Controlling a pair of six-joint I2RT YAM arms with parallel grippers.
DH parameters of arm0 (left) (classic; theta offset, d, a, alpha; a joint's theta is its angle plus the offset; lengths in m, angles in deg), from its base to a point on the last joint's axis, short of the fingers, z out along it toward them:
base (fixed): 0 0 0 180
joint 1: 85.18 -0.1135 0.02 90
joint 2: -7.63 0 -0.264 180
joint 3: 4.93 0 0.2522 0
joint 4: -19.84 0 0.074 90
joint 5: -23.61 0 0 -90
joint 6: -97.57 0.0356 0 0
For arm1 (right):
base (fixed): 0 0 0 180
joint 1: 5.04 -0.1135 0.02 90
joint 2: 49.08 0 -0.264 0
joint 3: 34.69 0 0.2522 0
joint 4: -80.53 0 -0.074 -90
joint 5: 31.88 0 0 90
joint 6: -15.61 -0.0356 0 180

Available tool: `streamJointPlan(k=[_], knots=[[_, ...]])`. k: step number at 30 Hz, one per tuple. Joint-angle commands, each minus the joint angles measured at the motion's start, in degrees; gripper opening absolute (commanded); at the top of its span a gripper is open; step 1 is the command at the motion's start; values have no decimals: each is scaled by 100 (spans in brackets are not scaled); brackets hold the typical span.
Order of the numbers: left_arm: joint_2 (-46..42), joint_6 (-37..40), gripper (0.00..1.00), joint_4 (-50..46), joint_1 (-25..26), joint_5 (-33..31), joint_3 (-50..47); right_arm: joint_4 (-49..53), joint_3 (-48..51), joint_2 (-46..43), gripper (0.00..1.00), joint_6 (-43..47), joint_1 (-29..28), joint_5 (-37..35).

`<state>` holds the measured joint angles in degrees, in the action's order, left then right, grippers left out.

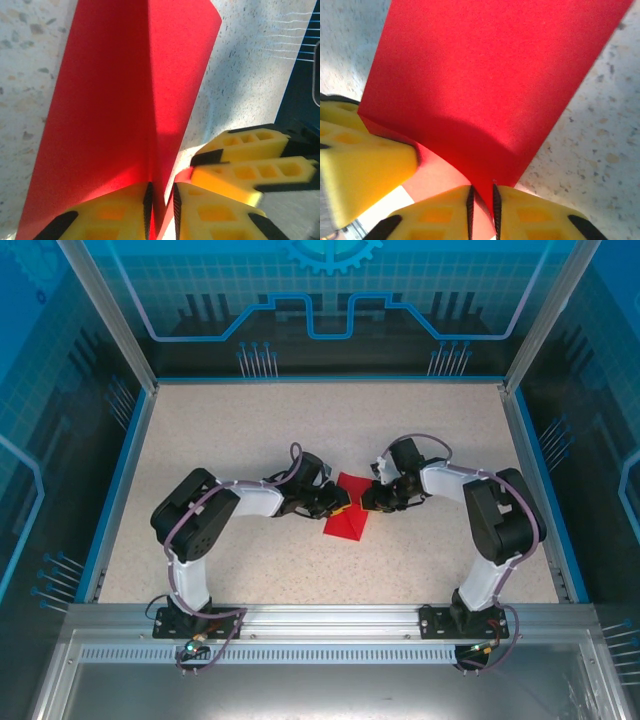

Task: Fold a paper plane with a square sheet of paper (pick it up from the middle)
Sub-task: Turn over the paper at the center of the table.

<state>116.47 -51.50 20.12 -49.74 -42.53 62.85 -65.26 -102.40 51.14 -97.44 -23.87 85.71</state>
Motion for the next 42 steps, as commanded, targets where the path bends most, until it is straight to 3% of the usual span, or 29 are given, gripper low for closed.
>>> streamJointPlan(k=[1,4,9,12,16,22,28,32,36,42], knots=[[111,258,19,-62,46,127,194,80,100,-451,35,-95,141,-98],[92,440,14,-234,42,93,264,172,177,-890,53,-144,211,-360],[-195,929,7,-838,42,-146,422,371,200,-1671,72,-129,324,-864],[-572,1475,6,-1841,42,-584,693,438,219,-2150,82,-155,370,-1175],[-1111,2439,6,-3979,73,-1850,1491,511,237,-2678,98,-144,410,-1524],[-1392,3402,6,-6235,270,-4282,2730,461,324,-3158,99,-190,469,-1907],[-1000,3639,7,-6860,413,-5968,3273,512,468,-3248,99,-313,577,-2040],[-298,3627,7,-7199,618,-7207,3629,549,517,-3281,99,-315,624,-2061],[513,3568,7,-7334,785,-7831,3869,600,562,-3325,99,-363,702,-2090],[1486,3321,7,-7379,1111,-8213,4142,679,584,-3343,99,-376,840,-2079]])
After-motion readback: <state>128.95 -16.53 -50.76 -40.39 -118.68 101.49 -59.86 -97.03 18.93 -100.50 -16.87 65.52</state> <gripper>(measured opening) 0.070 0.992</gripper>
